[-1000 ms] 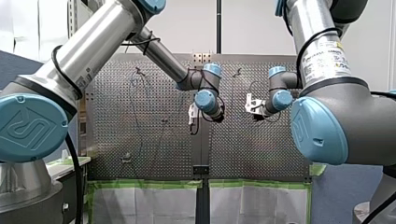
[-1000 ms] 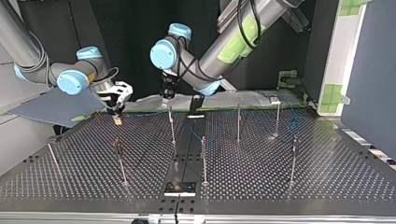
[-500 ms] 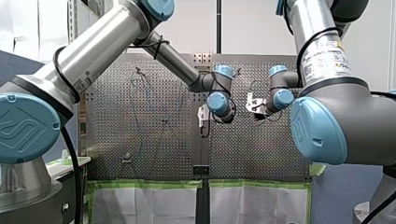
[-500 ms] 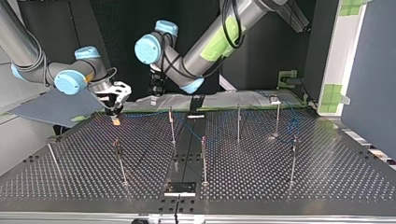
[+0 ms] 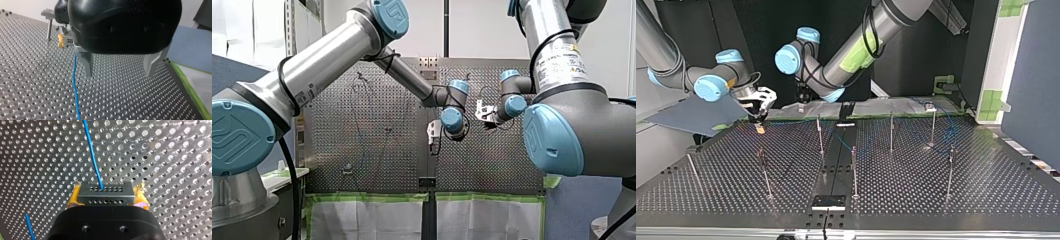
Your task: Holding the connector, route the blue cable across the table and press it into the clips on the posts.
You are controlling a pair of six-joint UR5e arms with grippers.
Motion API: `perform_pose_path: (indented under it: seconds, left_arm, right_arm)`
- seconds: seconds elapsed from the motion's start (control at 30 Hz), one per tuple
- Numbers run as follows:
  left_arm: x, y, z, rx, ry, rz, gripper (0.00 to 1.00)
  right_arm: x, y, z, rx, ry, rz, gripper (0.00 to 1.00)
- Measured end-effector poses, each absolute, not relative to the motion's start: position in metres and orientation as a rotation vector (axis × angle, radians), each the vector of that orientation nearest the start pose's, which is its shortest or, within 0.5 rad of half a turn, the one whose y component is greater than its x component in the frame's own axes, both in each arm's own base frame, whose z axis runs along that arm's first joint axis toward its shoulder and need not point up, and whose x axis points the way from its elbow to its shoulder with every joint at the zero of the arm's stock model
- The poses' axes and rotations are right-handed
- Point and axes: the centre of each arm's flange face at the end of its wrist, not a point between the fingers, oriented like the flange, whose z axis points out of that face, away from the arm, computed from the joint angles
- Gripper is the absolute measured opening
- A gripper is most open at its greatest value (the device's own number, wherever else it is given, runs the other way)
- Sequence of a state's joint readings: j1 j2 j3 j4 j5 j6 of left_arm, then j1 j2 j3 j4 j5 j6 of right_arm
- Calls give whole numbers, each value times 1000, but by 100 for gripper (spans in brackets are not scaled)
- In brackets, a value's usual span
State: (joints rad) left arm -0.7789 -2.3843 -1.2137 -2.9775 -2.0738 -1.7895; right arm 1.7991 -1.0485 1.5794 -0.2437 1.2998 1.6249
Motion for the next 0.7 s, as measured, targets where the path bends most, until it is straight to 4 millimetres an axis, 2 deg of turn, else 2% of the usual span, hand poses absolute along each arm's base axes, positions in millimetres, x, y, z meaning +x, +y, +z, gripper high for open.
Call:
perform_pose_path:
  seconds: [0.17,0.27,0.7]
  left_arm:
    - [460,-571,150,131,1802,-224,100]
    - [466,-577,150,110,1781,-230,100]
    - [495,-589,192,26,1687,-267,100]
  right_arm:
    - [295,-562,209,1778,-1209,1454,0]
    - [294,-562,210,1777,-1209,1454,0]
    - [294,-562,210,1775,-1210,1456,0]
